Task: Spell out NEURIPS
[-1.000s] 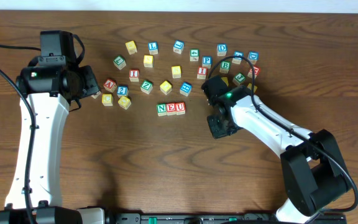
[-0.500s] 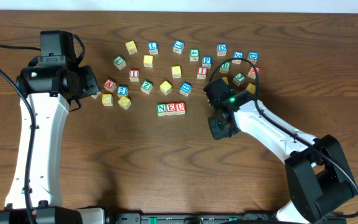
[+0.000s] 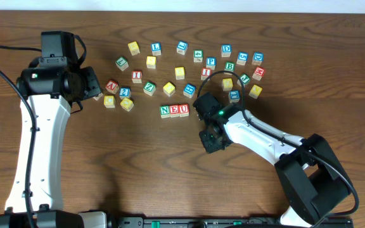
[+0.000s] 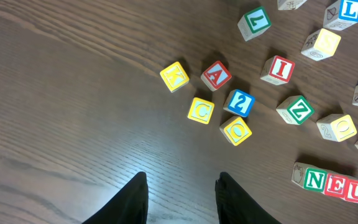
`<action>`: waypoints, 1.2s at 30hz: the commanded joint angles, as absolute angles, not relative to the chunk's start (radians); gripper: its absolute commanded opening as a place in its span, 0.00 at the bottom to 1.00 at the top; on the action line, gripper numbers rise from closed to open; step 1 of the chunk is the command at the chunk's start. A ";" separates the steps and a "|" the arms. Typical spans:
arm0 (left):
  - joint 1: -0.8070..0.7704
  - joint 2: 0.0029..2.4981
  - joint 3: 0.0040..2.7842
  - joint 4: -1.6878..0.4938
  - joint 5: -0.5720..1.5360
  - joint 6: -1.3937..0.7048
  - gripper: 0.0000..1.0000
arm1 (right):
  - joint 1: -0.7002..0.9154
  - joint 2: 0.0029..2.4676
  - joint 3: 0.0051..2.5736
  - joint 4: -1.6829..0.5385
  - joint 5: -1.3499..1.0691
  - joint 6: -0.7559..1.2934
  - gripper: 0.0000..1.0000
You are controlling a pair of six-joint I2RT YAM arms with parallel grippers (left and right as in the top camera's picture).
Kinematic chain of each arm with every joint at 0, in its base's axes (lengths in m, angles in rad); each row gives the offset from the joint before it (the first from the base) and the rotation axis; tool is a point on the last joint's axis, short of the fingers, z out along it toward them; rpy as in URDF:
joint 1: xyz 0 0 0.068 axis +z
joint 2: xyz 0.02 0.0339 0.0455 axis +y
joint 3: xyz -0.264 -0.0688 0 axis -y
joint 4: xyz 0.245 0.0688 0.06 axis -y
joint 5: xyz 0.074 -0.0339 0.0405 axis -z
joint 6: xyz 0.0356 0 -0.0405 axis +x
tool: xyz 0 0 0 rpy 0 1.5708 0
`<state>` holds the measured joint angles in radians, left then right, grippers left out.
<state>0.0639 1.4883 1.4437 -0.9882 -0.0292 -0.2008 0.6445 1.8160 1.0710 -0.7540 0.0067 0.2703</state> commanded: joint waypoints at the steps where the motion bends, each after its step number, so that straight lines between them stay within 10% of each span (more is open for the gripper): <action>1: 0.067 1.483 1.446 -0.991 -0.038 -0.180 0.36 | 0.649 1.819 1.093 -0.749 -0.008 0.284 0.01; 6: 0.067 1.483 1.446 -0.991 -0.038 -0.180 0.36 | 0.643 1.797 1.212 -0.825 -0.013 0.284 0.02; 12: 0.067 1.483 1.446 -0.991 -0.038 -0.180 0.35 | 0.578 1.791 1.373 -0.980 0.023 0.400 0.35; 21: 0.067 1.483 1.446 -0.990 -0.038 -0.180 0.36 | 0.450 1.795 1.362 -1.036 -0.014 0.622 0.51; 36: 0.067 1.483 1.446 -0.986 -0.038 -0.180 0.36 | 0.567 1.807 1.306 -0.997 -0.123 0.245 0.15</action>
